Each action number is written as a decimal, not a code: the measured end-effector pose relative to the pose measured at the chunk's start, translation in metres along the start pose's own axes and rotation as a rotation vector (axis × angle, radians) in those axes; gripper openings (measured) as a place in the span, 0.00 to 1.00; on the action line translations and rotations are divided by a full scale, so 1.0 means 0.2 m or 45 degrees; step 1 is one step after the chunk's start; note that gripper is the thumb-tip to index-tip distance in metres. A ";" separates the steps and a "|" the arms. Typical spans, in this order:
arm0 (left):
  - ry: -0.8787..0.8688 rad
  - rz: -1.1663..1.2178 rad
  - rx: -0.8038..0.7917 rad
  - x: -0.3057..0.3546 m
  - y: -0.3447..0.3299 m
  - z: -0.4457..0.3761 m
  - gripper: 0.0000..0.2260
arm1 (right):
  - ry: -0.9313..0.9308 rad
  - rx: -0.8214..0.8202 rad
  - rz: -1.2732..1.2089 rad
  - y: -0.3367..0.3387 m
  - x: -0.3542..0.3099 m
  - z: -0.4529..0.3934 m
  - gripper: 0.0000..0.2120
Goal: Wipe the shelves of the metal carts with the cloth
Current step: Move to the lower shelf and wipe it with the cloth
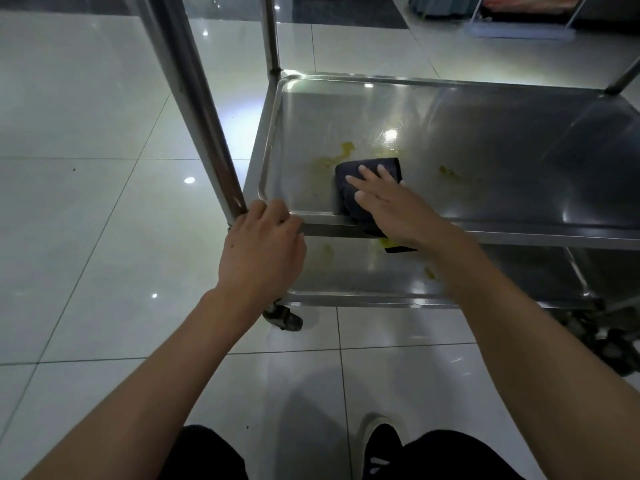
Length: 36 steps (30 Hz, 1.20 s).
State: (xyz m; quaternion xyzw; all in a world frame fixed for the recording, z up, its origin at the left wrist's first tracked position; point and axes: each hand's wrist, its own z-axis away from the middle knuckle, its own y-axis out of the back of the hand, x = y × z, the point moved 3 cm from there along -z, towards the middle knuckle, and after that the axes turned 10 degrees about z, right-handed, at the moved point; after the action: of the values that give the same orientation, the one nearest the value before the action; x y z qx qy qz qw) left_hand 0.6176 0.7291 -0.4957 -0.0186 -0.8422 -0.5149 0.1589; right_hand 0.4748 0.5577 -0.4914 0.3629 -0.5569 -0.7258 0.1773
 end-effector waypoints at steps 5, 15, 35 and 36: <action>-0.025 -0.010 -0.058 -0.02 0.00 0.04 0.08 | 0.045 -0.033 0.305 -0.07 -0.11 -0.07 0.25; -0.027 -0.009 -0.114 -0.06 0.05 0.12 0.12 | 0.113 0.017 0.215 -0.16 -0.25 -0.09 0.30; 0.106 -0.113 -0.072 -0.06 0.04 0.13 0.12 | 0.142 0.163 0.159 -0.17 -0.27 -0.11 0.24; 0.119 -0.134 -0.057 -0.04 0.04 0.10 0.13 | 0.123 0.168 0.195 -0.16 -0.21 -0.10 0.24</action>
State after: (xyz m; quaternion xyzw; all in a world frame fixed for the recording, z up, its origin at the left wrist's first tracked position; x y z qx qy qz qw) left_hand 0.6225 0.7508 -0.5003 0.0462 -0.8219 -0.5415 0.1704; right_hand 0.5224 0.5828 -0.5087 0.3647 -0.6205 -0.6536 0.2344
